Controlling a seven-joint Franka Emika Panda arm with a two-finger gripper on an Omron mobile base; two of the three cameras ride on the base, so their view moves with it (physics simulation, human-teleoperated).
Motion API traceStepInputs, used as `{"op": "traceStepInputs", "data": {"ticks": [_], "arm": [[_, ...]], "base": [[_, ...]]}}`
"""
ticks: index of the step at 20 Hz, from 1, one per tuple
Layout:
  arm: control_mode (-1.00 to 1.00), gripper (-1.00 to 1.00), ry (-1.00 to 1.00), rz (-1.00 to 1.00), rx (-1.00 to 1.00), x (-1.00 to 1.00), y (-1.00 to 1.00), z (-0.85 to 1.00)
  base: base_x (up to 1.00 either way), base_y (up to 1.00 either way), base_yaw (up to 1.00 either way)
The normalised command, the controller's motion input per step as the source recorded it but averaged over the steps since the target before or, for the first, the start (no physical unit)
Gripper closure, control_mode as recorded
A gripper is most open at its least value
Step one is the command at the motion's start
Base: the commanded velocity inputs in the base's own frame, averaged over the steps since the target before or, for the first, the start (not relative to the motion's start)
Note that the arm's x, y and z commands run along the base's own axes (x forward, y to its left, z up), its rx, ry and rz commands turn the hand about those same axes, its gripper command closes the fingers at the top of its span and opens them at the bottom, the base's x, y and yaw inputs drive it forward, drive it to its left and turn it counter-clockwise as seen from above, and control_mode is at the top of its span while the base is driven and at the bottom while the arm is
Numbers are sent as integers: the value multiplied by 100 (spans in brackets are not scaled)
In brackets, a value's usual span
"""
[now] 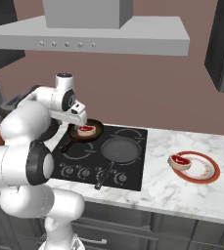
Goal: Place one of the steaks on the plate and the other in the bowl. Then place the bowl in the fridge.
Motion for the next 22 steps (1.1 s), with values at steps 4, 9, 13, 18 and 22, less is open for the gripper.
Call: {"op": "traceStepInputs", "data": {"ticks": [4,9,13,18,22], "arm": [[-100,-100,-2,-2,-3,48,-3,-44],[-100,-100,0,-12,0,53,-10,-30],[-100,-100,0,-22,7,34,-23,-1],[-100,-100,1,-31,9,22,-19,-2],[-100,-100,8,-39,9,18,-5,-18]], "base": [[0,0,0],[0,0,0],[0,0,0],[0,0,0],[0,0,0]]}}
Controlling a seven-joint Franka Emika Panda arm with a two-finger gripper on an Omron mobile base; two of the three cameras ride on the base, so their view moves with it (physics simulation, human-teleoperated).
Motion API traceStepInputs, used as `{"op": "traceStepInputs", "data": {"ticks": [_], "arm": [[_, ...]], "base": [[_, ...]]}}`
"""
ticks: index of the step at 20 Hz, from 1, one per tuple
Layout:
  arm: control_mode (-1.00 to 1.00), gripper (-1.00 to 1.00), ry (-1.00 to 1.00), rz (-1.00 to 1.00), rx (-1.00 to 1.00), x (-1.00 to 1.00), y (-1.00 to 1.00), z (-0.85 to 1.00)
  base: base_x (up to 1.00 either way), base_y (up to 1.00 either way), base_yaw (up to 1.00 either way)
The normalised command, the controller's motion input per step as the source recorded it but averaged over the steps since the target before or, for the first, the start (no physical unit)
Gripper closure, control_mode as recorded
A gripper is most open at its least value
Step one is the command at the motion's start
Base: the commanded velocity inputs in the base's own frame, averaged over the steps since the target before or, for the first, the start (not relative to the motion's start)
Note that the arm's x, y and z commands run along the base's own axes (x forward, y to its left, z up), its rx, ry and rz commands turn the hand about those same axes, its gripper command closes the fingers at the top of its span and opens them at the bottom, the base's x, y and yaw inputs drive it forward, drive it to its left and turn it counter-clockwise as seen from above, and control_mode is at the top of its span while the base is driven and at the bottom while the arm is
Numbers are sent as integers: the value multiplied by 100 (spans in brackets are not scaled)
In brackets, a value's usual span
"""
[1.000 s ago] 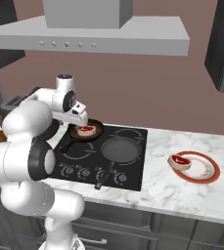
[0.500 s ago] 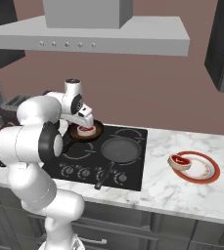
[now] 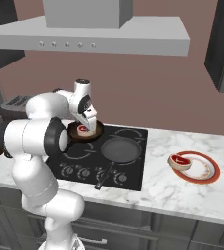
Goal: Place one of the steaks on the plate and the other in the bowl. Then place the bowl in the fridge.
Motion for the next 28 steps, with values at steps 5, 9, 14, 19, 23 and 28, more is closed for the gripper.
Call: {"op": "traceStepInputs", "data": {"ticks": [5,9,14,19,23,28], "arm": [[-100,-100,16,-36,7,34,0,-19],[-100,-100,20,-13,1,72,6,-6],[-100,-100,10,-2,0,74,0,-21],[-100,-100,3,-4,0,62,0,-39],[-100,-100,0,-7,0,43,6,-47],[-100,-100,0,-9,0,27,7,-44]], "base": [[0,0,0],[0,0,0],[0,0,0],[0,0,0],[0,0,0],[0,0,0]]}}
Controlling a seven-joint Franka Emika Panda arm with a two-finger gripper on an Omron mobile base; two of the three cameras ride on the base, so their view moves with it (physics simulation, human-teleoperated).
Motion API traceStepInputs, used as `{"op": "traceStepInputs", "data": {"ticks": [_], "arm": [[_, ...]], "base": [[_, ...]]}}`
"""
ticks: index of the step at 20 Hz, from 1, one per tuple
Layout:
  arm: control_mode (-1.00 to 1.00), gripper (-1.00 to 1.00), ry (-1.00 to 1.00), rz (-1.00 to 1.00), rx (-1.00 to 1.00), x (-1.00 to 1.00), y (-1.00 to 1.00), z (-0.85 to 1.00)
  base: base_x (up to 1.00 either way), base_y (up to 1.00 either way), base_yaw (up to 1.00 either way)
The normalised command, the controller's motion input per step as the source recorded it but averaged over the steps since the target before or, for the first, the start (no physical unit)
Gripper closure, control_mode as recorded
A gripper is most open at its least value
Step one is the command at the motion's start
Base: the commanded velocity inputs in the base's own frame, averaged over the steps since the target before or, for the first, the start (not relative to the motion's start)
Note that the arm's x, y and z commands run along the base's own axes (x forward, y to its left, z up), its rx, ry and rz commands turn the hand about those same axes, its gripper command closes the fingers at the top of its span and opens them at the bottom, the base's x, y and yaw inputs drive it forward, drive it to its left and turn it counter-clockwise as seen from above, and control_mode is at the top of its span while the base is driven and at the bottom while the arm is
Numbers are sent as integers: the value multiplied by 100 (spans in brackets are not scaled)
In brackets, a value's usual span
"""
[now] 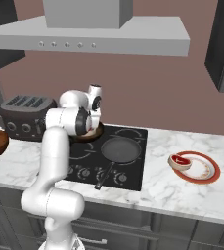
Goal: Place one of the steaks on the plate and the other in the bowl. Then place the bowl in the fridge.
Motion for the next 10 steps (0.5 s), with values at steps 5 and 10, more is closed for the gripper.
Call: {"op": "traceStepInputs", "data": {"ticks": [5,10], "arm": [[-100,-100,0,-9,0,7,1,-41],[-100,-100,0,-9,0,0,0,-44]], "base": [[0,0,0],[0,0,0]]}}
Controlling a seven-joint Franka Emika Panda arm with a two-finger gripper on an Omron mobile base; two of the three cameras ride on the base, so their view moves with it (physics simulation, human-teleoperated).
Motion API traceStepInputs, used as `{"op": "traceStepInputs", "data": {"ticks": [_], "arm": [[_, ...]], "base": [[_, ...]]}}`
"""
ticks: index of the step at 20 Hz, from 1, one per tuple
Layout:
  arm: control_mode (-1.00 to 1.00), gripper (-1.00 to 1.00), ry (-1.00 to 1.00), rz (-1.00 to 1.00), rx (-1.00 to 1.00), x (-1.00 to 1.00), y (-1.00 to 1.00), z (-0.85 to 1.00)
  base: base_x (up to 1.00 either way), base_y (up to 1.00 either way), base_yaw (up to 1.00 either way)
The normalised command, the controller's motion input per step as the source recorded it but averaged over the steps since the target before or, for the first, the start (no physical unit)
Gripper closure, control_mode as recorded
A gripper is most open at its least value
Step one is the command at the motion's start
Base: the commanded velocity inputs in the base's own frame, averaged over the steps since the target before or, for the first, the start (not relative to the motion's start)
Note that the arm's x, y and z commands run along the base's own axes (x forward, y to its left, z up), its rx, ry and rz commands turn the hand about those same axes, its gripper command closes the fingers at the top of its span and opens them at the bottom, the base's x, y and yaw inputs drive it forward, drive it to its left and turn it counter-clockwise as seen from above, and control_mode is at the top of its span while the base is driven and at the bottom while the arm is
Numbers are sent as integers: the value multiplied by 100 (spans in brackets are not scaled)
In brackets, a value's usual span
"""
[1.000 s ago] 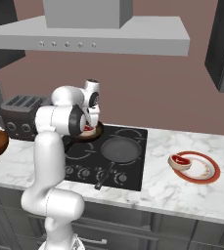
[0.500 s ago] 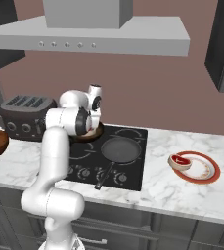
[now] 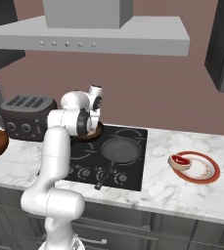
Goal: Place one of the steaks on the plate and the other in the bowl. Then place the bowl in the fridge.
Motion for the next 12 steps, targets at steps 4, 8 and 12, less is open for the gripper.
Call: {"op": "traceStepInputs", "data": {"ticks": [4,8,12], "arm": [[-100,-100,0,-7,0,-12,6,-54],[-100,-100,-7,-3,0,-67,8,-44],[-100,-100,-13,-4,0,-70,5,-38]], "base": [[0,0,0],[0,0,0],[0,0,0]]}}
